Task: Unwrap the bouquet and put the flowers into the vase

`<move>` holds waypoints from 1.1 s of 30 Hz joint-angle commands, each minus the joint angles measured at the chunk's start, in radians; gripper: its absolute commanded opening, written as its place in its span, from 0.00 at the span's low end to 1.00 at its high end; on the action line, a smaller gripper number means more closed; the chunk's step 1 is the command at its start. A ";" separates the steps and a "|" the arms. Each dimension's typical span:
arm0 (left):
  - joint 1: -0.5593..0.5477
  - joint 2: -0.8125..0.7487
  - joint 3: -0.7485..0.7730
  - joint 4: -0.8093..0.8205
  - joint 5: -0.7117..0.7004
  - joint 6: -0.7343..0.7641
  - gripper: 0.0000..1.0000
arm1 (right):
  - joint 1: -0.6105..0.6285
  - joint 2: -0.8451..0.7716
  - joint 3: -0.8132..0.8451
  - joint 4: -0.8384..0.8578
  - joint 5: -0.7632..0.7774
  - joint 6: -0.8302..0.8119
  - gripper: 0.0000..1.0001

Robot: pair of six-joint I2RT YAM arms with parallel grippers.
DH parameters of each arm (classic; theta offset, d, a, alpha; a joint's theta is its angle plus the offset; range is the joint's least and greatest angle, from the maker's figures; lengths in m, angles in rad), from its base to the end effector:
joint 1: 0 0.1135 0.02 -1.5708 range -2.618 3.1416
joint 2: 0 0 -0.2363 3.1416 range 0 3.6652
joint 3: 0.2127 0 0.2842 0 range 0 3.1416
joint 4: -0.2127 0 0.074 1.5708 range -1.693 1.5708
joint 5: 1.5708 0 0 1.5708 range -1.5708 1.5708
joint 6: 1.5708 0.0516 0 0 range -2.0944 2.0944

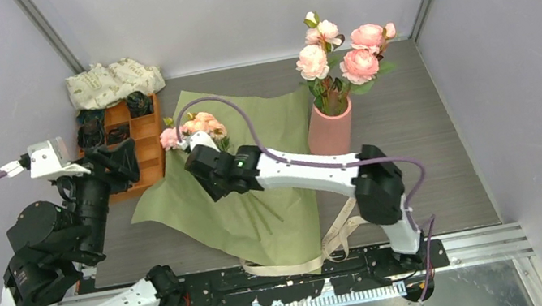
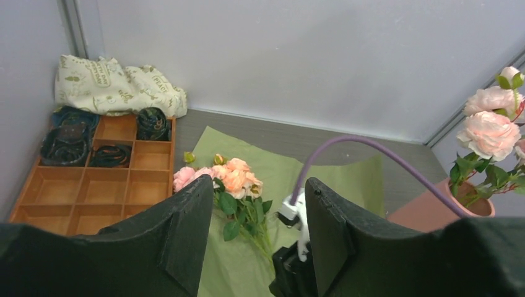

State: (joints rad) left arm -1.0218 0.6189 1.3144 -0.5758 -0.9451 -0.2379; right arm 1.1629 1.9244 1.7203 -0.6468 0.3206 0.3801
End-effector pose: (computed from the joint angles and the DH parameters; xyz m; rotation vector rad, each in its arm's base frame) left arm 0.0909 -0.0685 0.4871 -0.1970 1.4966 -0.3283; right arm 0.2002 0.4223 0.2452 -0.7771 2.2641 0.3500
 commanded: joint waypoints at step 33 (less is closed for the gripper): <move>-0.004 -0.030 -0.037 -0.008 -0.039 0.022 0.55 | -0.131 0.581 0.703 -0.239 0.075 -0.113 0.57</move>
State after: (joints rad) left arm -1.0218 0.5888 1.2762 -0.6266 -0.9619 -0.2291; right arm 1.0187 2.4855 2.3730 -0.9039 0.4179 0.2840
